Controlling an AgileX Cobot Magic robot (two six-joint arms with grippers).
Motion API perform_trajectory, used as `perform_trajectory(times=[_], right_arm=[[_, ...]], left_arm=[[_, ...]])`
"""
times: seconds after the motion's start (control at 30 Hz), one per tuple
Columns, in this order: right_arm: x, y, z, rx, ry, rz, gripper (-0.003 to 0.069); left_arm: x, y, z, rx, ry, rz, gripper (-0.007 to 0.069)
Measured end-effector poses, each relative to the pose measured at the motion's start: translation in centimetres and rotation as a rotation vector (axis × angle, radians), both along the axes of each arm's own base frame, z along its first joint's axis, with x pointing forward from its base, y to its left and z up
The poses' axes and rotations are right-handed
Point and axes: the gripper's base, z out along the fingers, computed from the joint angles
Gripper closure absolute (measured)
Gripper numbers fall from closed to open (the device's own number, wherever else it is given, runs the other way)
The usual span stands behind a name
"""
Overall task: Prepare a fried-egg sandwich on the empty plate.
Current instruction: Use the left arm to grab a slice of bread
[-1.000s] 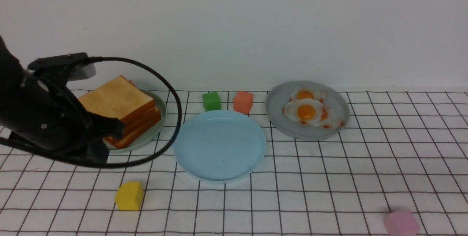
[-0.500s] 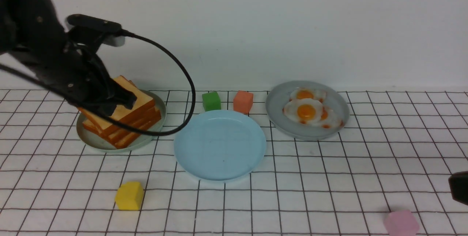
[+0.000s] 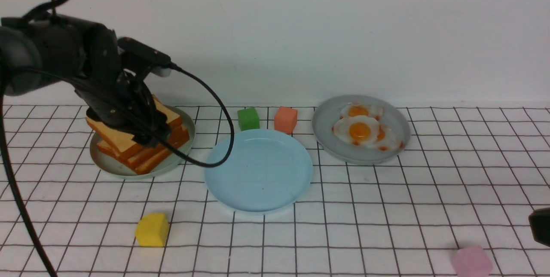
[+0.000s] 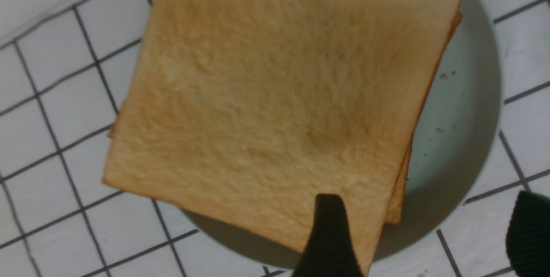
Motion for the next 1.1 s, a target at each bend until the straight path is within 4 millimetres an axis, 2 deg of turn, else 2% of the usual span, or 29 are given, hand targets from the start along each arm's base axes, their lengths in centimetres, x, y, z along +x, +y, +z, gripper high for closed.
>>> perform_trajectory(times=[0.23,0.33,0.53,0.6,0.7,0.83,1.0,1.1], right_arm=[[0.1,0.0,0.0,-0.003,-0.008,-0.004,0.0637],[0.1,-0.1,0.0,-0.006,-0.009,-0.005,0.0637],[0.1,-0.1,0.0,-0.006,-0.009,-0.005,0.063],[0.1,-0.1,0.0,-0.006,-0.009,-0.005,0.0629],[0.1,-0.1,0.0,-0.006,-0.009,-0.005,0.0625],[0.1,-0.1,0.0,-0.006,-0.009,-0.005,0.062],[0.1,-0.1,0.0,-0.006,-0.009,-0.005,0.0616],[0.1,-0.1,0.0,-0.006,-0.009,-0.005,0.0616]], left_arm=[[1.1,0.1,-2.6,0.059,0.011,-0.032,0.0107],[1.2,0.2,-2.6,0.052,0.011,-0.009,0.0166],[1.3,0.3,-2.6,0.048,0.006,0.015,0.0527],[1.3,0.3,-2.6,0.048,0.006,0.015,0.0585],[1.2,0.3,-2.6,0.047,0.005,0.017,0.0597],[0.8,0.4,-1.3,0.038,-0.01,0.026,0.0597],[0.0,0.2,1.6,0.019,-0.064,0.027,0.0597],[-1.2,-1.4,4.2,0.007,-0.124,-0.016,0.0597]])
